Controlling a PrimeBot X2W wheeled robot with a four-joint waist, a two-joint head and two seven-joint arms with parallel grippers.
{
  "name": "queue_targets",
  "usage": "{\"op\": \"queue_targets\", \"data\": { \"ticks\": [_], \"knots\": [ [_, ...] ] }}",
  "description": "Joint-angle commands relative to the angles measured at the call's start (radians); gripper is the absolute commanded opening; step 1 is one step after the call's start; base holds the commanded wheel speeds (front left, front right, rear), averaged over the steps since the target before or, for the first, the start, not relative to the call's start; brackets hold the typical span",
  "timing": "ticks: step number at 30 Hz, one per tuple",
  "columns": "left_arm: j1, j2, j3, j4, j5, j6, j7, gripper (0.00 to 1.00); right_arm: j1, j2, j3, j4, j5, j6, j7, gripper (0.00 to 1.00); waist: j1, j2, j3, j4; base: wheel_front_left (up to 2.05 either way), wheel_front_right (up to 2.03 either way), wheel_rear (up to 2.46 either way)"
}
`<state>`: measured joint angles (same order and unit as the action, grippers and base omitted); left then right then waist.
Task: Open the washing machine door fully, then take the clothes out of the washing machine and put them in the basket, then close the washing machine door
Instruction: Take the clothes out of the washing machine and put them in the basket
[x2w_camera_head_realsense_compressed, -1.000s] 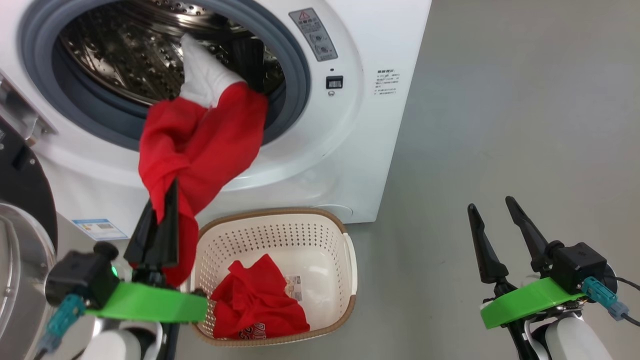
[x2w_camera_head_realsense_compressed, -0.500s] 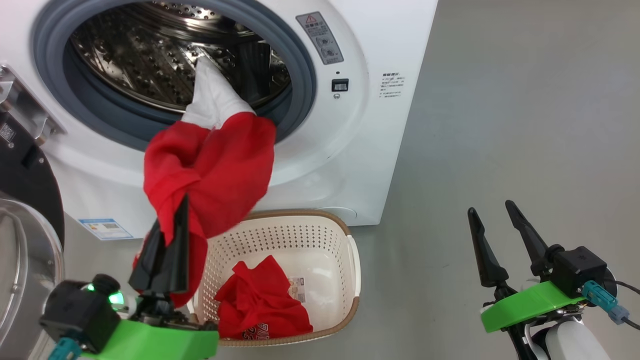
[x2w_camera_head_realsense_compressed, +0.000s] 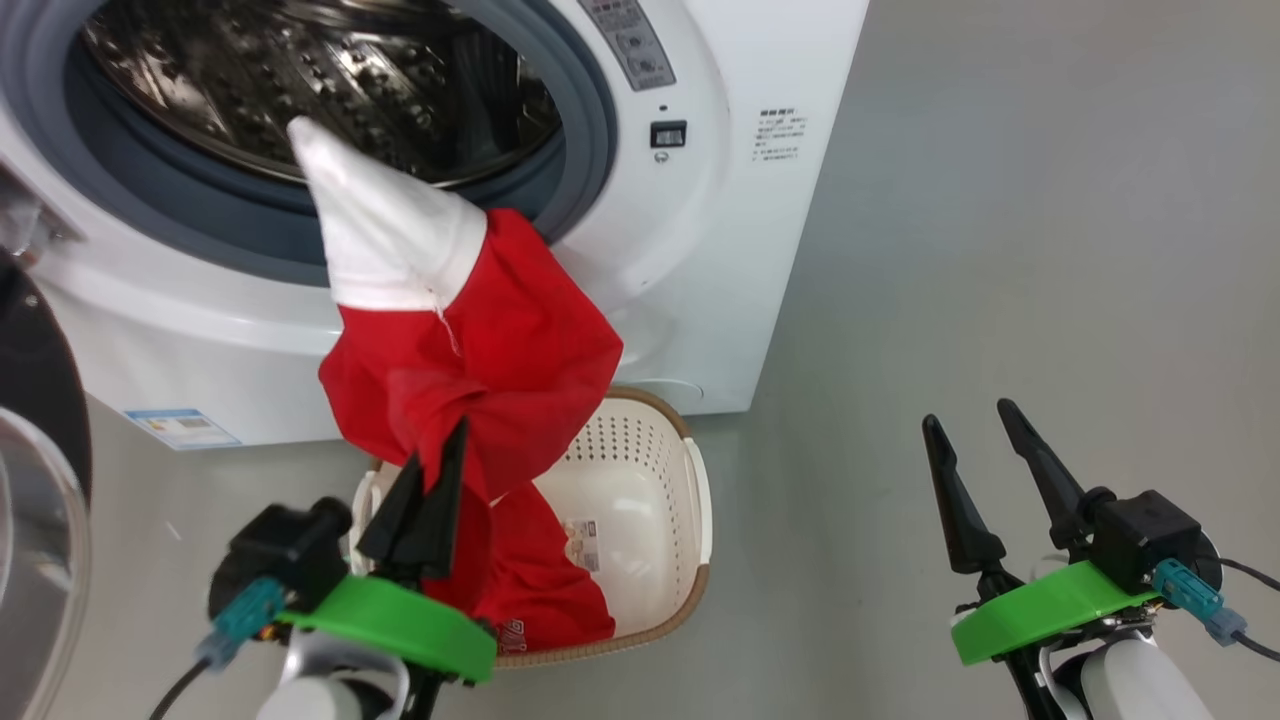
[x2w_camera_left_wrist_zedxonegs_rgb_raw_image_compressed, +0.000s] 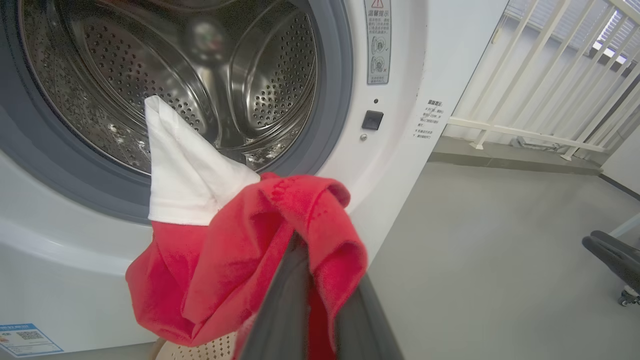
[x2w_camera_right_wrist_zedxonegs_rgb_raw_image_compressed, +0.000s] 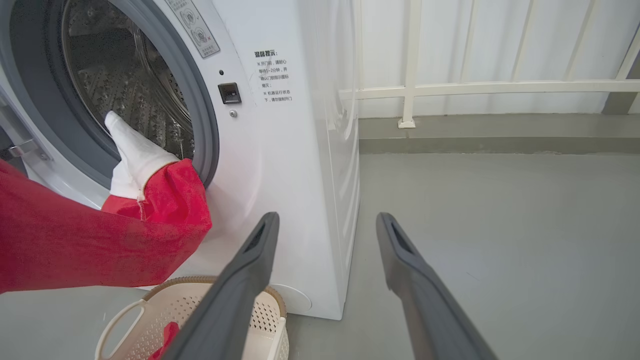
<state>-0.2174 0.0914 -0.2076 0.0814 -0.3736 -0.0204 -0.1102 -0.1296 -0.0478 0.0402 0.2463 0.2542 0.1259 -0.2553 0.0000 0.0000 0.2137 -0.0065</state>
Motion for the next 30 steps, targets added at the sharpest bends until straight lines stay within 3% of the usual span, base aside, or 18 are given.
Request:
{"op": "queue_targets", "data": {
  "ticks": [1,17,25,30],
  "knots": [
    [-0.049,0.004,0.023,0.011,-0.007,-0.010,-0.004,0.00,-0.033,-0.002,0.024,-0.024,0.016,0.005,-0.006,1.00,0.0000,0.0000,0.023,-0.012,0.00,0.00,0.00],
    [-0.352,-0.033,-0.037,0.648,-0.062,-0.059,-0.087,0.00,-0.100,-0.002,0.037,-0.032,0.011,0.005,-0.006,1.00,0.0000,0.0000,0.186,-0.053,0.00,0.00,0.00],
    [-0.523,-0.040,-0.073,0.988,-0.144,-0.094,0.003,0.00,-0.144,-0.002,0.071,-0.037,0.020,0.005,-0.006,1.00,0.0000,0.0000,0.284,-0.081,0.00,0.00,0.00],
    [-0.588,-0.041,-0.074,1.083,-0.163,-0.086,0.032,0.00,-0.165,-0.002,0.081,-0.038,0.032,0.005,-0.006,1.00,0.0000,0.0000,0.334,-0.098,0.00,0.00,0.00]
  ]
}}
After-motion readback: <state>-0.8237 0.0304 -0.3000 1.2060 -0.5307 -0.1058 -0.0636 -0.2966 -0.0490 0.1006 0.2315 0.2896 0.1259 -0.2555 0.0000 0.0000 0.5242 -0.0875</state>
